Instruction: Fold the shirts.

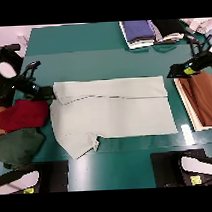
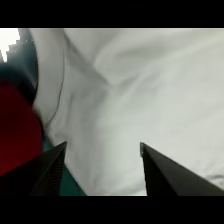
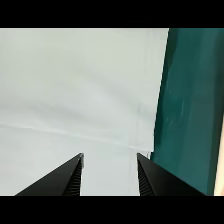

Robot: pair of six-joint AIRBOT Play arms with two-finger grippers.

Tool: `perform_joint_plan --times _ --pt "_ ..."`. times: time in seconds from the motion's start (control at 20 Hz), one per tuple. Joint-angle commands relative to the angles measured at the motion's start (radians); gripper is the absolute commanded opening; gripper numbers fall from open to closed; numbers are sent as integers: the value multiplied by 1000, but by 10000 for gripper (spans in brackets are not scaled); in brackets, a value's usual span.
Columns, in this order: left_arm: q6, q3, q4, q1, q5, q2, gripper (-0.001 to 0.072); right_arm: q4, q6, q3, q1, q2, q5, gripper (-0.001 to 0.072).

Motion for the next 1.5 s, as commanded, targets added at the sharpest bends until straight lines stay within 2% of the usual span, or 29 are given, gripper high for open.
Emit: perform_joint_plan --times 0.0,0.2,0.35,0.6,0.95,1.0,1.05,1.15,1.35,1.45 --pt "-79 -269 33 -1 -31 257 550 1 0 -47 1 125 -24 389" --pt "-166 -570 -20 -1 -47 465 550 1 1 -127 1 200 -63 389" --pt "-173 -690 -123 -1 -38 507 549 1 1 -166 1 219 -69 389" --pt "-171 -770 -216 -1 28 507 549 2 1 -167 1 219 -66 388" --pt "-166 -813 -344 -1 186 507 547 2 1 -167 1 219 -67 387" --pt "-148 -813 -366 -1 198 507 433 14 1 -167 1 219 -64 388" --pt "-113 -813 -394 -1 210 507 240 42 1 -167 0 219 -60 388" --pt "-62 -812 -438 -1 218 507 34 60 1 -167 -2 219 -47 388" --pt "-23 -744 -409 -1 135 512 28 42 -23 -198 -61 229 90 388" --pt "-20 -699 -362 -1 97 542 28 40 -27 -311 -152 274 128 388"
